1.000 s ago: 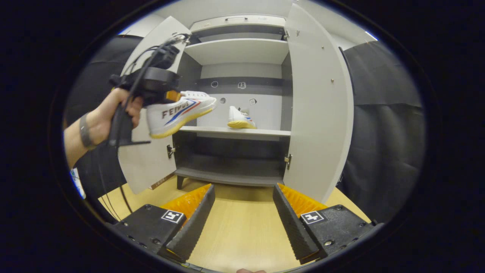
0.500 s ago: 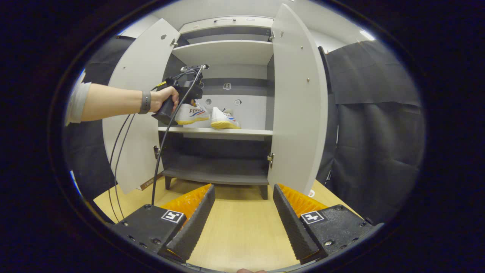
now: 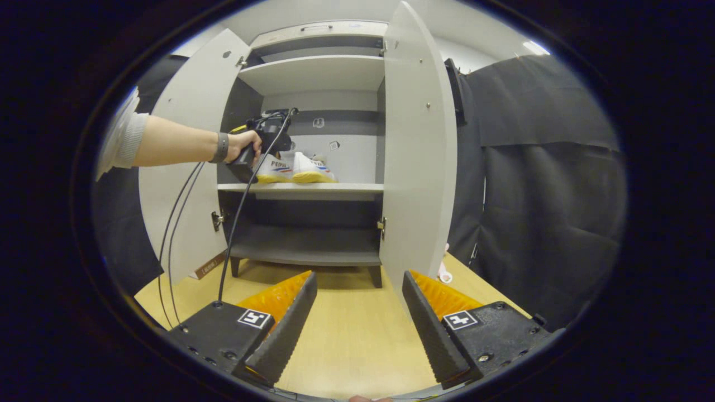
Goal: Grab one shoe with the right hand and put it into the shoe cabinet, grab the other shoe with the left hand and put it into the shoe cabinet; then close the right door with the right hand and the left door with the left hand.
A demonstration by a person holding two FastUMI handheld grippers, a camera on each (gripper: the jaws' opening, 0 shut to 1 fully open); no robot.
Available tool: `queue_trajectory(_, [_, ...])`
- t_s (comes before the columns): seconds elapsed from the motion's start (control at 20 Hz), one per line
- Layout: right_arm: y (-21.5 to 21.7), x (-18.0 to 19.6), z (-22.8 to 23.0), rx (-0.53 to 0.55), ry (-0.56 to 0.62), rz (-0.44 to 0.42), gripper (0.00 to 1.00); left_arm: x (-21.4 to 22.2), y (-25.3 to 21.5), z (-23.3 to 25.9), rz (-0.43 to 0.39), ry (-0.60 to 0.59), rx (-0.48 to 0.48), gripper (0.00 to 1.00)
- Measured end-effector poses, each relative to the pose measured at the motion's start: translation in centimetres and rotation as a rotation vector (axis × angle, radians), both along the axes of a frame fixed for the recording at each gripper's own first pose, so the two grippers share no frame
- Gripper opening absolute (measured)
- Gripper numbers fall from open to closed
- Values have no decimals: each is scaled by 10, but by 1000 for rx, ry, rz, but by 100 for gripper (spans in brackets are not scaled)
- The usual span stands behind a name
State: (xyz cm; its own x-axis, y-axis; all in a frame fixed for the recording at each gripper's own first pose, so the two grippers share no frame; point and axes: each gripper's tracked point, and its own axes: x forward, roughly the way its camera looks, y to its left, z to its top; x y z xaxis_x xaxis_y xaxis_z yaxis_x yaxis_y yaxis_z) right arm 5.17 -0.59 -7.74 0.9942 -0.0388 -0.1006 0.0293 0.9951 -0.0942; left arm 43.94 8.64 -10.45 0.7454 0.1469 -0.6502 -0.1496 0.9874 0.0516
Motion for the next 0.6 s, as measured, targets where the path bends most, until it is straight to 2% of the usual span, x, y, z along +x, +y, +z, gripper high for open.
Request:
queue_trajectory(0.1, [0,1,1,-3,-6,0,97,-3,0,1,-8,8,-16,10])
queue_trajectory(0.15, [1,2,1,-4,-7,3,98,-5,-1,4,-16,3,-24,19])
queue_trajectory(0.2, [1,2,1,-4,-6,6,97,-10,-3,8,-21,11,-34,19])
queue_trajectory(0.25, [3,2,1,-3,-3,12,97,-13,-3,11,-26,14,-39,34])
queue_trajectory(0.3, [5,3,1,-3,-1,18,99,-18,-4,16,-36,12,-50,29])
queue_trajectory(0.35, [7,3,1,-2,-1,24,97,-23,-6,21,-48,4,-70,36])
queue_trajectory(0.4, [9,3,3,-1,-3,32,97,-30,-8,28,-61,0,-90,52])
queue_trajectory(0.5, [15,4,5,1,-8,50,97,-45,-10,48,-94,-52,-114,53])
queue_trajectory(0.55, [17,3,5,-1,-8,60,97,-54,-10,61,-102,-98,-113,38])
queue_trajectory(0.6, [19,1,6,-8,-9,65,97,-67,-8,75,-114,-145,-109,38])
